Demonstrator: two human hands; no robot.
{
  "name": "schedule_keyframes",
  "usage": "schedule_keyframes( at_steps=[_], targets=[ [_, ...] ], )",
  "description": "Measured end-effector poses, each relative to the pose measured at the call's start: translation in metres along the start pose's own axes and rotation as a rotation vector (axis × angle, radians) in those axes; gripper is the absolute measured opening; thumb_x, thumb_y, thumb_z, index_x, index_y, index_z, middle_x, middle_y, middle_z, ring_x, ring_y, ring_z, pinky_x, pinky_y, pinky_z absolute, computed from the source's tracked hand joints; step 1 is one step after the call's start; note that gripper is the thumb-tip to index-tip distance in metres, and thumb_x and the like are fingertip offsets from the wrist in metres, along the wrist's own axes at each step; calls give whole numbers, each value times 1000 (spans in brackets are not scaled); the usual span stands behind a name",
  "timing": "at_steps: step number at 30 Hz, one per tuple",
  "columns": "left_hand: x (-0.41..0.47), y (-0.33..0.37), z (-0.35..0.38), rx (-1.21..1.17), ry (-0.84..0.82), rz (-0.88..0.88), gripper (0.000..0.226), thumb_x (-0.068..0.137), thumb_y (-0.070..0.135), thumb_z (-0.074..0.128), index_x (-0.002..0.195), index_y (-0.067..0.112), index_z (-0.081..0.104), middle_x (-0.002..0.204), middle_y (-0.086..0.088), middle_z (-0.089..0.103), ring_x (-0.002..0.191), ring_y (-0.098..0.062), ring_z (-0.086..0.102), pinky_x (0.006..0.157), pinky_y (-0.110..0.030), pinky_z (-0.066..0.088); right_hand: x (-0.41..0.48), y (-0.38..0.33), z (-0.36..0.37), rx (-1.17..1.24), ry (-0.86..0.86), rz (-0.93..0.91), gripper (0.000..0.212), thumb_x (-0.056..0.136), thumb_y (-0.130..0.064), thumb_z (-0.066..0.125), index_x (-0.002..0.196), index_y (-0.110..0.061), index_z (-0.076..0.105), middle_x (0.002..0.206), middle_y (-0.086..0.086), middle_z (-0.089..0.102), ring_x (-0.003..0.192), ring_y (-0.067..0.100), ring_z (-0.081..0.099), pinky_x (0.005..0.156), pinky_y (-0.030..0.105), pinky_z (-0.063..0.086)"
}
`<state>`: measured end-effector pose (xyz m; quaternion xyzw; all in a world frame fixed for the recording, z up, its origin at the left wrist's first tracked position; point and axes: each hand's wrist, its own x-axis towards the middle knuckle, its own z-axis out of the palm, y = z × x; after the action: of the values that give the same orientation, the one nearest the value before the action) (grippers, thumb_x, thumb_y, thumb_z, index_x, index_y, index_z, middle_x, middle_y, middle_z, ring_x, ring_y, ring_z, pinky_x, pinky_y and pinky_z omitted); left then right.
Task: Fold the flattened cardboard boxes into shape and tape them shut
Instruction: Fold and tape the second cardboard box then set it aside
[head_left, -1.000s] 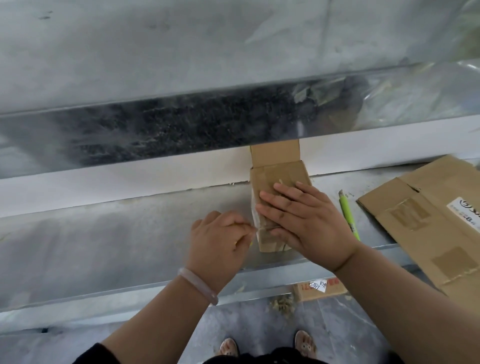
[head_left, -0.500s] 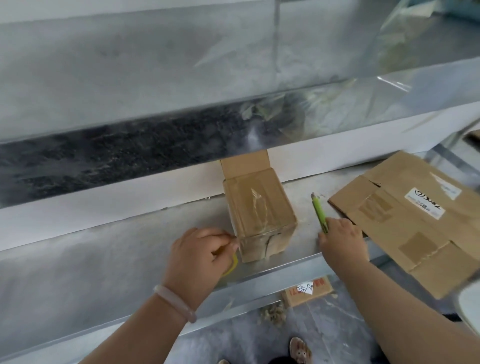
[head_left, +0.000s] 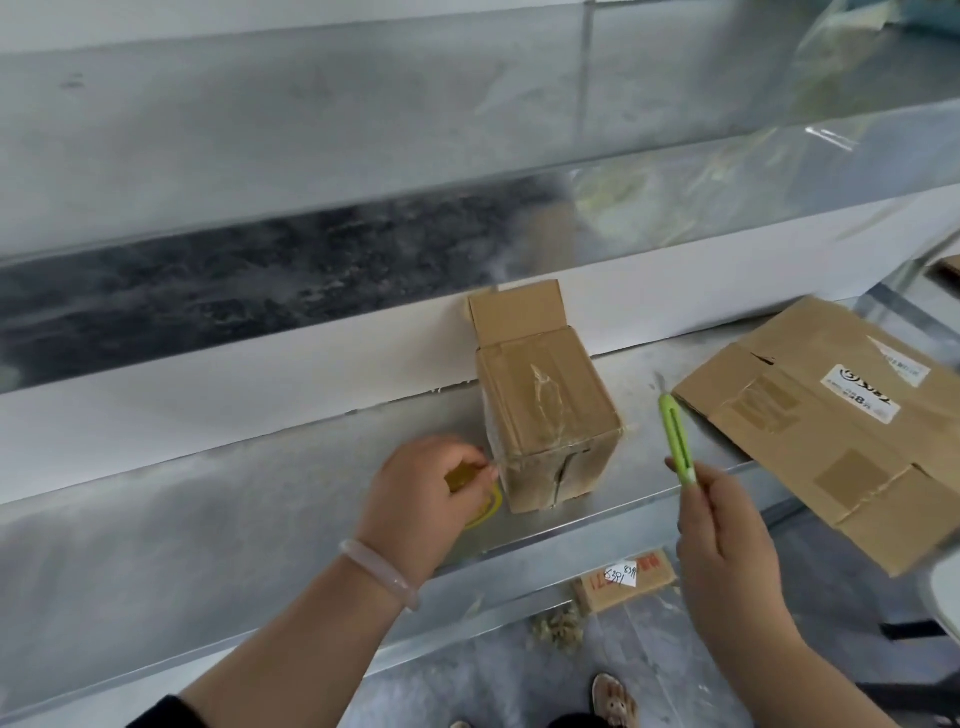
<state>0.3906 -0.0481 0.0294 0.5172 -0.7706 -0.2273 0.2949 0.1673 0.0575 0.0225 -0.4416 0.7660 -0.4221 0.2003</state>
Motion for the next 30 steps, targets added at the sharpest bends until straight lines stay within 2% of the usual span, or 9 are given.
schedule_keyframes(
  at_steps=[4,8,10,12,15,18,22,27,30],
  targets=[
    [2,0,0,-31,19,33,8,77,20,80,82,15,76,88,6,70,92,-3,53,79,6,28,-41,-30,12,-223,-284,-216,17,97,-30,50,113,-37,48,94,-25,47,83,-10,50,66,13,39],
    [1,1,1,-51,10,52,5,78,19,79,82,17,76,86,9,68,91,-3,54,78,4,31,-48,-38,26,-325,-399,-270,47,101,-31,43,142,-48,29,89,-21,43,69,5,47,58,20,38],
    [1,1,1,-54,26,69,6,76,17,79,81,16,76,85,8,68,91,-3,54,79,5,30,-47,-38,32,-371,-417,-346,60,100,-25,44,148,-53,20,90,-17,48,59,10,44,51,20,35],
    [1,2,2,-63,36,74,5,75,16,78,80,16,76,85,9,67,90,-3,55,79,5,31,-48,-38,35,-411,-423,-372,65,92,-24,48,148,-46,24,83,-12,52,49,10,36,44,20,30],
    [0,3,2,-85,35,72,9,74,24,71,79,18,75,84,17,60,90,-2,55,78,3,33,-48,-40,38,-450,-366,-369,73,82,-21,53,149,-38,29,71,-13,38,39,8,21,37,15,16],
    [0,4,4,-72,34,71,5,75,21,74,78,17,74,84,13,63,87,-3,55,76,2,34,-47,-45,42,-496,-347,-355,80,85,-18,51,152,-45,18,69,-13,29,40,10,21,36,17,16],
    [3,3,3,-78,53,55,5,74,15,76,73,18,71,82,8,63,83,-3,53,71,-1,35,-46,-45,41,-502,-368,-333,80,100,-23,41,133,-61,-21,80,-10,31,57,14,38,49,25,32],
    [5,5,4,-78,61,64,7,73,13,75,70,16,69,81,6,62,82,-5,53,70,-5,37,-42,-56,41,-616,-427,-267,82,102,-23,35,127,-57,-36,94,-9,32,58,12,35,47,23,28],
    [11,4,2,-37,46,51,6,74,13,75,70,15,71,81,5,63,83,-4,52,70,-2,34,-42,-50,38,-622,-460,-252,86,102,-21,36,123,-58,-39,96,-8,34,65,14,44,54,24,38]
  ],
)
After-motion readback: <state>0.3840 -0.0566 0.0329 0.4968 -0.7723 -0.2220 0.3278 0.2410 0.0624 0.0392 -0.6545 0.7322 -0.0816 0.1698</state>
